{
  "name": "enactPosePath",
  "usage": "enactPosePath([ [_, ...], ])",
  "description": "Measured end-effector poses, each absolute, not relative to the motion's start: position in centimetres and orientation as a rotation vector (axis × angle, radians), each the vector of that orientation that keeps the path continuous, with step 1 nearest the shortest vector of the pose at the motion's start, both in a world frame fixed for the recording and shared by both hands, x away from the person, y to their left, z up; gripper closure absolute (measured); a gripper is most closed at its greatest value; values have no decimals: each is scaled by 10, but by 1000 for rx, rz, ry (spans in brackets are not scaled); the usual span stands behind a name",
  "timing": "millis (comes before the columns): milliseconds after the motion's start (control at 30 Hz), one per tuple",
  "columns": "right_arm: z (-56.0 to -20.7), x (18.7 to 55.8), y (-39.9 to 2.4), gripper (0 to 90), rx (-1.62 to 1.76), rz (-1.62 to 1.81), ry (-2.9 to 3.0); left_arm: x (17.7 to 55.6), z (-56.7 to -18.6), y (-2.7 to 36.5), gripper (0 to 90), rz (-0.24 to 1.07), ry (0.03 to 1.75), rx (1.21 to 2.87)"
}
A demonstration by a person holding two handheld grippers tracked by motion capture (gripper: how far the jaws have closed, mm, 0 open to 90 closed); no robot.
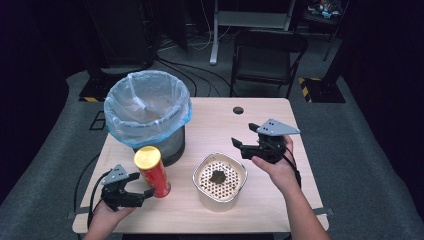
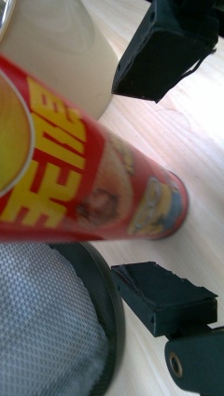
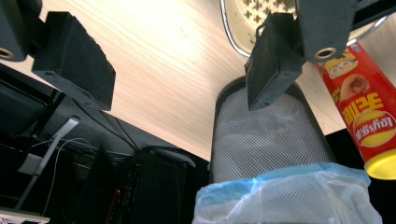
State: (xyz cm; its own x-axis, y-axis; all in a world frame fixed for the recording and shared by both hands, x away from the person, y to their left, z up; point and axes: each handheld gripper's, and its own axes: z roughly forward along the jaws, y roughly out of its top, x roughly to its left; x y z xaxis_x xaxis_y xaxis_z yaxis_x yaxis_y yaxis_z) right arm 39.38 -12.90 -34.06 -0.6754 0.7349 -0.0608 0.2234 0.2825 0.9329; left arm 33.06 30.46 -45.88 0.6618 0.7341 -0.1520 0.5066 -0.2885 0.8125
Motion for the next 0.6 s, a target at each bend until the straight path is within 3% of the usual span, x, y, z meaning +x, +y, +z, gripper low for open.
enactPosePath([
  [600,-351,375,-155,233,933,1430,1974,345,-485,289,136,393,963,1956],
])
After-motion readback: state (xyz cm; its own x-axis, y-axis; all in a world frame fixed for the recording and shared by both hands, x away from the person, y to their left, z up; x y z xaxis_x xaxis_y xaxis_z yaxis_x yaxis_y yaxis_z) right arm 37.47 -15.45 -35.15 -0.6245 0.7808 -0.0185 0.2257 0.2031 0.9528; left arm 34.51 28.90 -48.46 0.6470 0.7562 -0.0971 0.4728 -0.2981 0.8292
